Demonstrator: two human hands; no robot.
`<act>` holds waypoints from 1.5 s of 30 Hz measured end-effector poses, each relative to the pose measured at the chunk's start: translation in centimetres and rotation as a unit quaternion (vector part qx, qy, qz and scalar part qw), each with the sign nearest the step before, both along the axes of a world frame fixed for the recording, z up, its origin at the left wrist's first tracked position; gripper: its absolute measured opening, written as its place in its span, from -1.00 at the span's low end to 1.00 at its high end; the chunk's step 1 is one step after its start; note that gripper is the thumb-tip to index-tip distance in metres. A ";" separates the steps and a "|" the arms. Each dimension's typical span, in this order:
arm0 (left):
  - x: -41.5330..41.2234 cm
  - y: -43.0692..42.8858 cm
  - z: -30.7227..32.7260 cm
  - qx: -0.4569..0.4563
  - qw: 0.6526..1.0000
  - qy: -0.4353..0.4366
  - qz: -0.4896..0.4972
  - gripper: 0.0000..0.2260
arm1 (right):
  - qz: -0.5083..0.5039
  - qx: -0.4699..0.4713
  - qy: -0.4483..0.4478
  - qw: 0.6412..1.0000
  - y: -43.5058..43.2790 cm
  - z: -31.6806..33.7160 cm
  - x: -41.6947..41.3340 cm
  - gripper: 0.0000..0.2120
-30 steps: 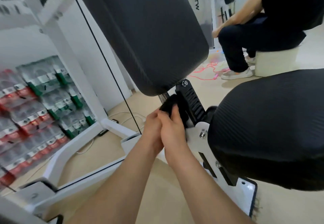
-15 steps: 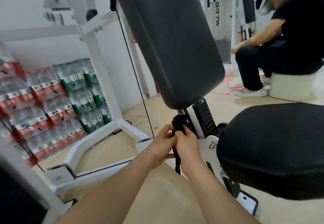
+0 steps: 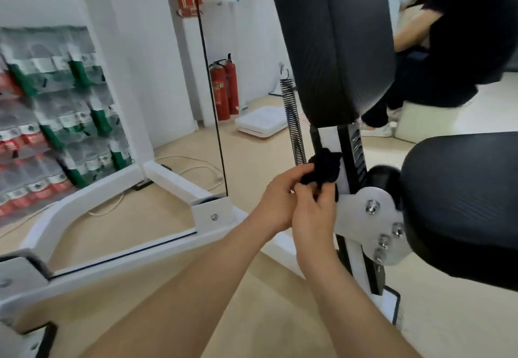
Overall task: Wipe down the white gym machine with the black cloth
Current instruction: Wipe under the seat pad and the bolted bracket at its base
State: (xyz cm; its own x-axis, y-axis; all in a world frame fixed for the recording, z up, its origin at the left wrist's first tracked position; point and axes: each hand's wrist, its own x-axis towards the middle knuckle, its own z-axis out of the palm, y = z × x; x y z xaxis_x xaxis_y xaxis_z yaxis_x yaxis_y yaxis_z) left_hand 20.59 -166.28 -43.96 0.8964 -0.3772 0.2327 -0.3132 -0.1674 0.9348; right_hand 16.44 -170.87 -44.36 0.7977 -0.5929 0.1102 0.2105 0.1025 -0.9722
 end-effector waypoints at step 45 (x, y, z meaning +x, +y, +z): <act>14.9 4.2 17.1 0.196 0.841 -0.503 0.036 -0.58 | -0.219 -0.451 0.057 0.863 4.4 11.3 12.5 -0.18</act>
